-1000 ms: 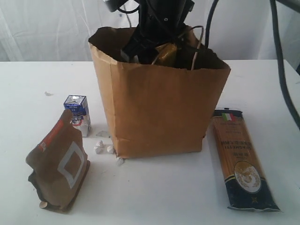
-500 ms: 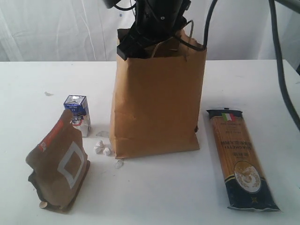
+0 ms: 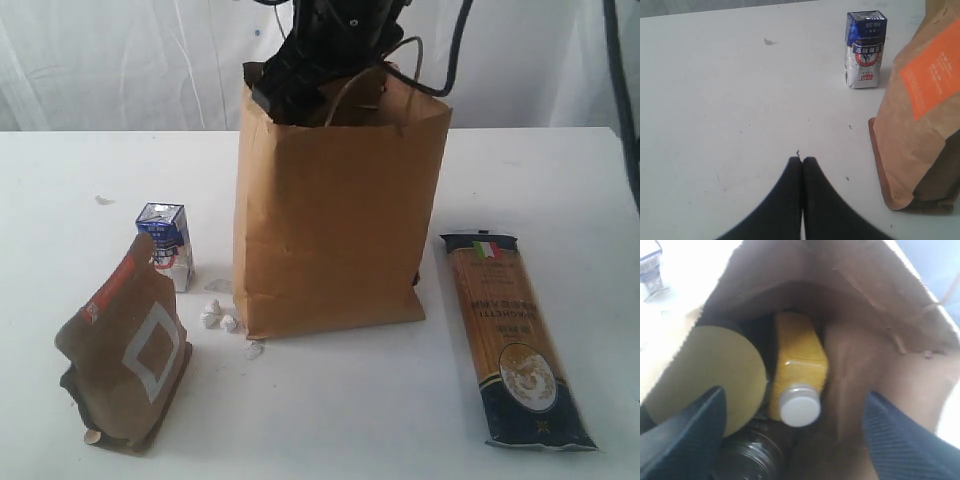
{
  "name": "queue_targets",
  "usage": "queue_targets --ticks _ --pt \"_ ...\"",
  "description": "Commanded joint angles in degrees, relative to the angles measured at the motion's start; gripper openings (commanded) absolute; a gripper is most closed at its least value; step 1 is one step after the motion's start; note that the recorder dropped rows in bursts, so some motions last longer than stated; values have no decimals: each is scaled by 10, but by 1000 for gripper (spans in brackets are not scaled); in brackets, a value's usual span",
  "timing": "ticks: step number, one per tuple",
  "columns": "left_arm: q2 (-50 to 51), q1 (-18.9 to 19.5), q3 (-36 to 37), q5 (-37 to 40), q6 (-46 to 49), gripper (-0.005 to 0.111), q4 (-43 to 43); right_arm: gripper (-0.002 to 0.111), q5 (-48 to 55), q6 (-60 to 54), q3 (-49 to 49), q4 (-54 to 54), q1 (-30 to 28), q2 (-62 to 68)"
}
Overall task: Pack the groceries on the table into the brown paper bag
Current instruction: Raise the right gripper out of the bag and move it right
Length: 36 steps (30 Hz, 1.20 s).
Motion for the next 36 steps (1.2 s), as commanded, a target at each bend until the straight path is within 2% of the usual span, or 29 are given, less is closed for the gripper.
queue_targets --ticks 1,14,24,30,33,36 --pt "-2 0 2 0 -1 0 1 70 0 28 -4 -35 -1 -35" --pt "-2 0 2 0 -1 0 1 62 -14 31 -4 -21 27 -92" --pt "-2 0 2 0 -1 0 1 32 -44 78 -3 -25 68 -177" --pt "-2 0 2 0 -1 0 1 1 -48 102 18 -37 97 -231" --pt "-2 0 2 0 -1 0 1 0 -74 136 74 -52 109 -280" --pt "-2 0 2 0 -1 0 1 0 -107 171 175 -53 110 -358"
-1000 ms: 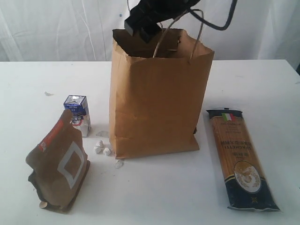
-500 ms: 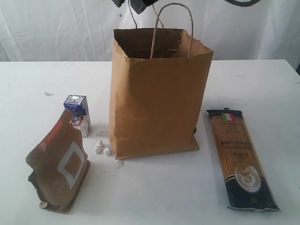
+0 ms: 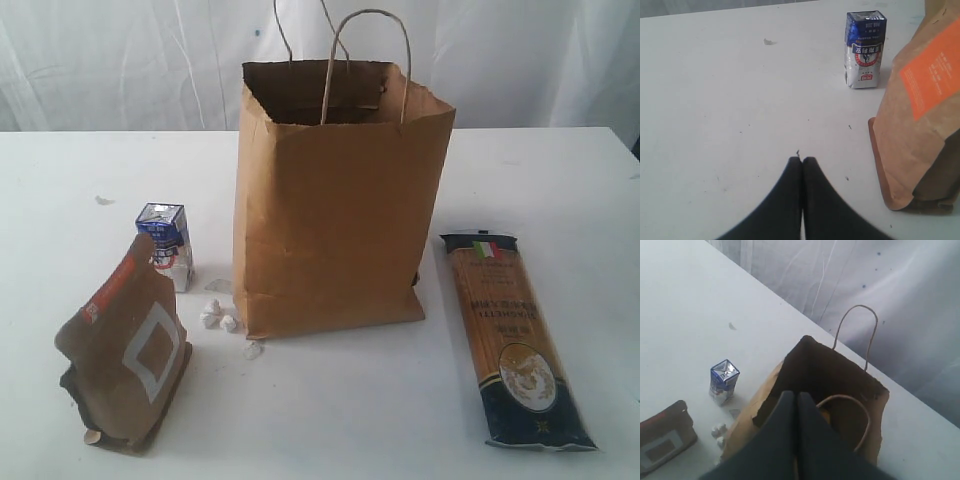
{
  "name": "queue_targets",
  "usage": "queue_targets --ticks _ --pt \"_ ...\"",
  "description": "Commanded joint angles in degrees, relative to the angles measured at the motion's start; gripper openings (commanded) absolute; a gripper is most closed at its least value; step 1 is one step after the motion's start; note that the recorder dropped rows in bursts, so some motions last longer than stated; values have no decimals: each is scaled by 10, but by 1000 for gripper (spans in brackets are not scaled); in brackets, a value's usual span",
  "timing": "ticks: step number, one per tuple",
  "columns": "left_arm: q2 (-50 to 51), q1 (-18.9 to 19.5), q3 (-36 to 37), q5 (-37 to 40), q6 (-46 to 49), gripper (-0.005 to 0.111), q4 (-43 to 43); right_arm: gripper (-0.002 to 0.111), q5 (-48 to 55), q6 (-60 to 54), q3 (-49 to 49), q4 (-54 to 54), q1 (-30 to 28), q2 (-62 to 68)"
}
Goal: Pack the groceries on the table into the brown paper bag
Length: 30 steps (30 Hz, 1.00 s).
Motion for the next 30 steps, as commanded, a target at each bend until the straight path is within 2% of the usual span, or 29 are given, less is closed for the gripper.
queue_targets --ticks 1,10,15,19,22,24,28,30 --pt "-2 0 2 0 -1 0 1 0 -42 46 110 -11 3 -90" --pt "-2 0 2 0 -1 0 1 0 -75 153 356 -73 3 -297" --pt "-2 0 2 0 -1 0 1 0 -89 224 535 -71 3 -440" --pt "-2 0 2 0 -1 0 1 0 -159 278 700 -47 3 -518" --pt "-2 0 2 0 -1 0 1 0 -254 259 783 19 3 -520" --pt "-2 0 2 0 -1 0 1 0 -344 193 827 81 3 -500" --pt "-2 0 2 0 -1 0 1 2 -426 88 828 140 5 -381" --pt "-2 0 2 0 -1 0 1 11 -459 60 808 140 19 -295"
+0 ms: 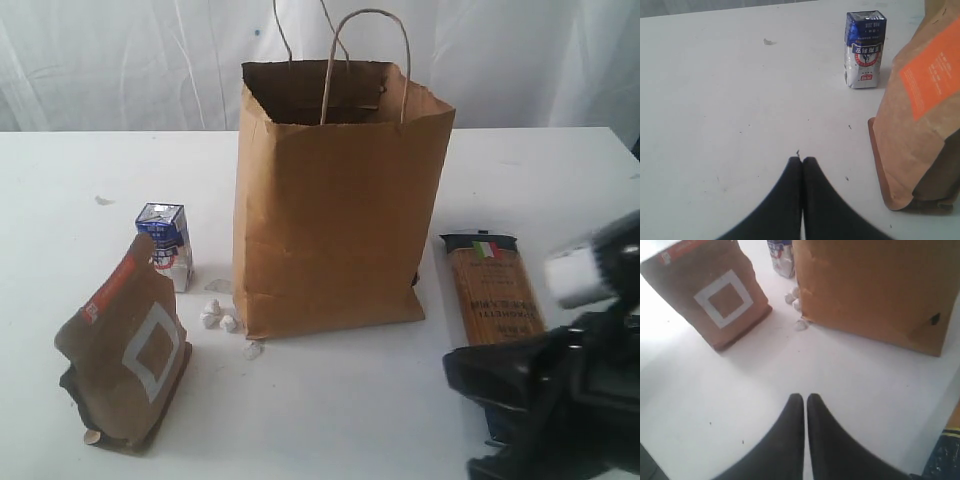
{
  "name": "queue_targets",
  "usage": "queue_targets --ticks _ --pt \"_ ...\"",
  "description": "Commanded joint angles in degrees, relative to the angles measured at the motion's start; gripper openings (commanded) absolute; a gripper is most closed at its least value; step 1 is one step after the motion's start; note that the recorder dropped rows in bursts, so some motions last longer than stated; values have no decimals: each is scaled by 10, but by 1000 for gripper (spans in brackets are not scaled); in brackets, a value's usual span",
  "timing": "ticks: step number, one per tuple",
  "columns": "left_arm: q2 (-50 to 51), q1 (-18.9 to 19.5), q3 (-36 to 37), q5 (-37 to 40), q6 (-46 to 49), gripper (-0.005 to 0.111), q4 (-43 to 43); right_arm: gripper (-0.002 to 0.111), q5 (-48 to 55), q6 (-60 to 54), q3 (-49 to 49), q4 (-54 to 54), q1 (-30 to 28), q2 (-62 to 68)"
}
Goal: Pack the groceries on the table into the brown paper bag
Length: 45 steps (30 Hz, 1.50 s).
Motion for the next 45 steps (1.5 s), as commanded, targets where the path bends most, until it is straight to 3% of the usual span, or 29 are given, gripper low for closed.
queue_targets --ticks 1,7,10,17,22,31,45 --pt "-2 0 2 0 -1 0 1 15 -63 -57 -28 7 20 118" --pt "-2 0 2 0 -1 0 1 39 -106 -64 -110 1 36 280" --pt "-2 0 2 0 -1 0 1 44 -130 -63 -144 1 36 346" --pt "-2 0 2 0 -1 0 1 45 -134 -62 -230 1 36 475" --pt "-2 0 2 0 -1 0 1 51 -119 -62 -271 11 35 544" --pt "-2 0 2 0 -1 0 1 53 -120 -231 -316 208 10 626" --pt "-2 0 2 0 -1 0 1 53 -146 -230 -332 206 -26 671"
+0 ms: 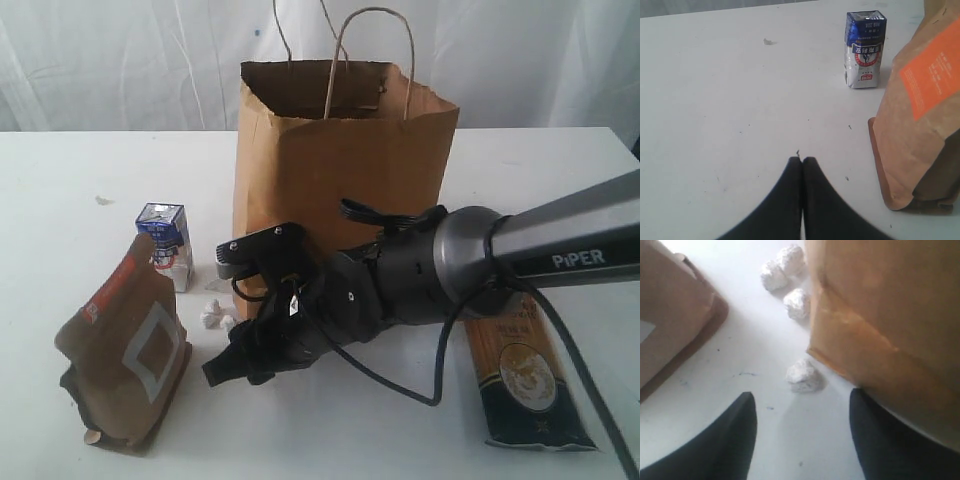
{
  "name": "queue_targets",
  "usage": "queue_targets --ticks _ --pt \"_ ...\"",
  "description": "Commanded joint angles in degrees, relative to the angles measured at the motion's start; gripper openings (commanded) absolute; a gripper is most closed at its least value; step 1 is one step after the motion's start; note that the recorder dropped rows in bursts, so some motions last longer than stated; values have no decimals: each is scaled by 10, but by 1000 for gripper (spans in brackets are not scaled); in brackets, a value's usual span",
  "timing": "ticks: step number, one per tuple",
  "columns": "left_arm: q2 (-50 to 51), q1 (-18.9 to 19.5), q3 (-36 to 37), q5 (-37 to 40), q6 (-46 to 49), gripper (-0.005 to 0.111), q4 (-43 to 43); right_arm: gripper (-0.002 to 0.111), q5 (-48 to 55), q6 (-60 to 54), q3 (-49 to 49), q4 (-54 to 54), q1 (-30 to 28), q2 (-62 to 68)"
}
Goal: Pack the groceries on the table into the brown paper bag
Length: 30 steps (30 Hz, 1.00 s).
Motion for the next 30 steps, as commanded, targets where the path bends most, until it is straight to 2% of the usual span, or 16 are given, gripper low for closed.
queue_targets --ticks 1,9,14,19,23,30 --pt "-2 0 2 0 -1 0 1 53 -10 -7 -2 1 -12 12" --pt "-2 0 2 0 -1 0 1 53 0 -4 -20 1 -7 18" --pt "-2 0 2 0 -1 0 1 53 42 -3 -47 1 -1 49" --pt "-2 0 2 0 -1 0 1 53 31 -3 -54 3 1 56" --pt "-2 0 2 0 -1 0 1 47 41 -2 -55 3 1 56" --pt "-2 0 2 0 -1 0 1 27 50 -1 -55 3 1 56"
